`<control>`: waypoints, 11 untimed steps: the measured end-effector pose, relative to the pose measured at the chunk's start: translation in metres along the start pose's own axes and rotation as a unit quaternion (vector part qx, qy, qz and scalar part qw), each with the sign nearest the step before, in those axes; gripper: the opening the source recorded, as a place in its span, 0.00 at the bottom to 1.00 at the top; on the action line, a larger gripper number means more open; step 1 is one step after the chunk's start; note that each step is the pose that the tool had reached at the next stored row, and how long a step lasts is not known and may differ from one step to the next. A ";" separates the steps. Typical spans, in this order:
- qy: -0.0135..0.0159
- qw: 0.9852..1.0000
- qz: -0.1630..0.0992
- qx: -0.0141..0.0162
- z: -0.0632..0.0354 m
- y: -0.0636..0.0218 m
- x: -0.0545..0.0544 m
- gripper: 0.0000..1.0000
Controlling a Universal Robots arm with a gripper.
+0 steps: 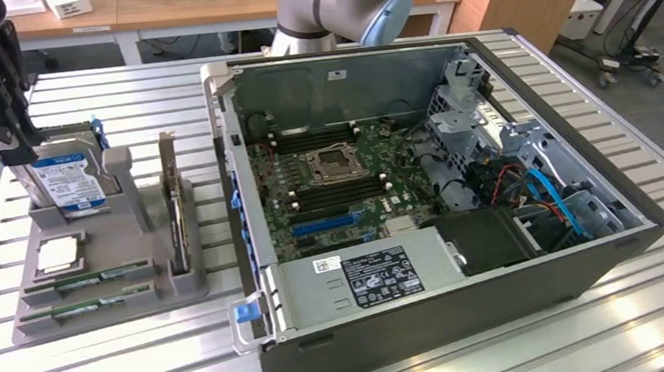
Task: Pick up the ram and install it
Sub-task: 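Pick up the ram and move it above insertion slot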
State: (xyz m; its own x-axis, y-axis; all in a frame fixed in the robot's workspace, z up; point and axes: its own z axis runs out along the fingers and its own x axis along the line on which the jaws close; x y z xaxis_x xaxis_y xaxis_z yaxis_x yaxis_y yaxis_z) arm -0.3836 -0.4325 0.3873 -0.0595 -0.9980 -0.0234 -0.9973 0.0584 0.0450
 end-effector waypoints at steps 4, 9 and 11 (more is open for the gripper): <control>0.000 1.000 0.000 0.000 0.0042 -0.0002 0.000 0.29; 0.000 1.000 0.000 0.000 0.0097 -0.0005 0.001 0.29; 0.000 1.000 0.000 0.000 0.0120 -0.0006 0.001 0.29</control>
State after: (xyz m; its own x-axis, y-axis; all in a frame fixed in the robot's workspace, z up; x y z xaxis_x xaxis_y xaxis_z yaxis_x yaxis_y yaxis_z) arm -0.3836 -0.4331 0.3753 -0.0594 -0.9980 -0.0233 -0.9973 0.0583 0.0450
